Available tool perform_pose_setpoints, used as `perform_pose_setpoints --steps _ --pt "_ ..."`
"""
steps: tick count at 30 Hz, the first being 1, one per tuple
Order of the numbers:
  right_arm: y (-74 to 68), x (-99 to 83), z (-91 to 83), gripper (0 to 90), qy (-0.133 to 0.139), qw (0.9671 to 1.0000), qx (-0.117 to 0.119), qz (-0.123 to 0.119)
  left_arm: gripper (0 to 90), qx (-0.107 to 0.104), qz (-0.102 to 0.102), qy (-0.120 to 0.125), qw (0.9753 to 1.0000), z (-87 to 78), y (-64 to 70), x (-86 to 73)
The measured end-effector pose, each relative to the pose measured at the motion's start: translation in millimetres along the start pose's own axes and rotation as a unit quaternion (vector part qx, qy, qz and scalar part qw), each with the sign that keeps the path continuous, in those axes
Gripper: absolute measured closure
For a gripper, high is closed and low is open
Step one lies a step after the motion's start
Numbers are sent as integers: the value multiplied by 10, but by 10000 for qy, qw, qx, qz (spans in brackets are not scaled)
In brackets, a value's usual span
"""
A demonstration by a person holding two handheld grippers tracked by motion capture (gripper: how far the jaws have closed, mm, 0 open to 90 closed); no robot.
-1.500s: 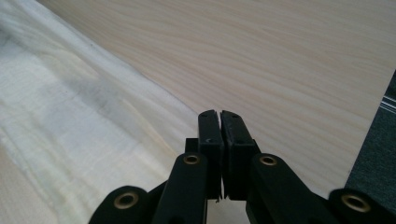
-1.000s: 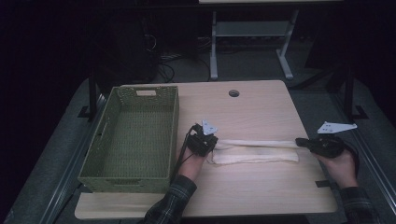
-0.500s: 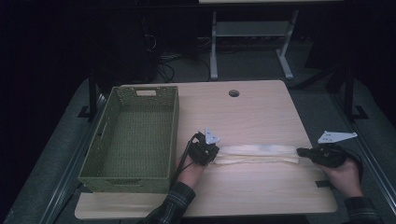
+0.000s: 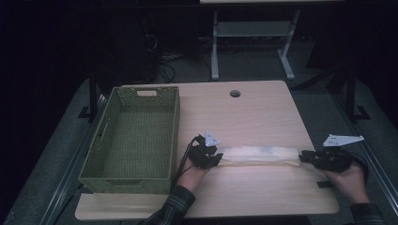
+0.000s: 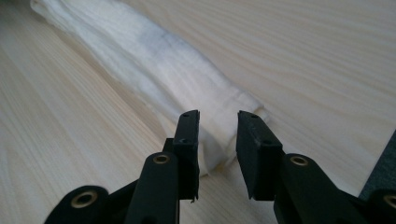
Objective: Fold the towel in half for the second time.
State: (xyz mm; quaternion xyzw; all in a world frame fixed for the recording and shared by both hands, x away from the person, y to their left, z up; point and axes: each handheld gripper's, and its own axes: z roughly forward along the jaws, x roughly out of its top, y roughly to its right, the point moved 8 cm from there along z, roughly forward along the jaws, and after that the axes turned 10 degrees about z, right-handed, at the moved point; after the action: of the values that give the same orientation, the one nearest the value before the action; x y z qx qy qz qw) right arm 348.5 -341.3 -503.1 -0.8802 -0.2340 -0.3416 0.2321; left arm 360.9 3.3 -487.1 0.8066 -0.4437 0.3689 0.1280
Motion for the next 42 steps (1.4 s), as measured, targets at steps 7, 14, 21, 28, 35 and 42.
perform_pose_setpoints --steps 7,14,21,28,35,42 --pt "-61 120 -58 847 159 9998 5 -101 769 -76 -39 165 9998 -47 -55 100" --pt "-109 34 120 895 -202 9996 22 -170 871 -422 115 -145 9989 133 100 34" --pt "-124 -131 220 898 -578 9980 9 -252 871 -399 296 -502 9975 244 120 -137" --pt "-134 -97 190 898 -460 9985 19 -295 819 -392 267 -411 9980 223 124 -105" --pt "-281 -72 125 898 -338 9988 219 -264 602 -397 173 -66 9990 116 74 -11" --pt "-369 -225 201 898 -641 9973 219 -269 459 -359 103 -2 9993 102 38 11"
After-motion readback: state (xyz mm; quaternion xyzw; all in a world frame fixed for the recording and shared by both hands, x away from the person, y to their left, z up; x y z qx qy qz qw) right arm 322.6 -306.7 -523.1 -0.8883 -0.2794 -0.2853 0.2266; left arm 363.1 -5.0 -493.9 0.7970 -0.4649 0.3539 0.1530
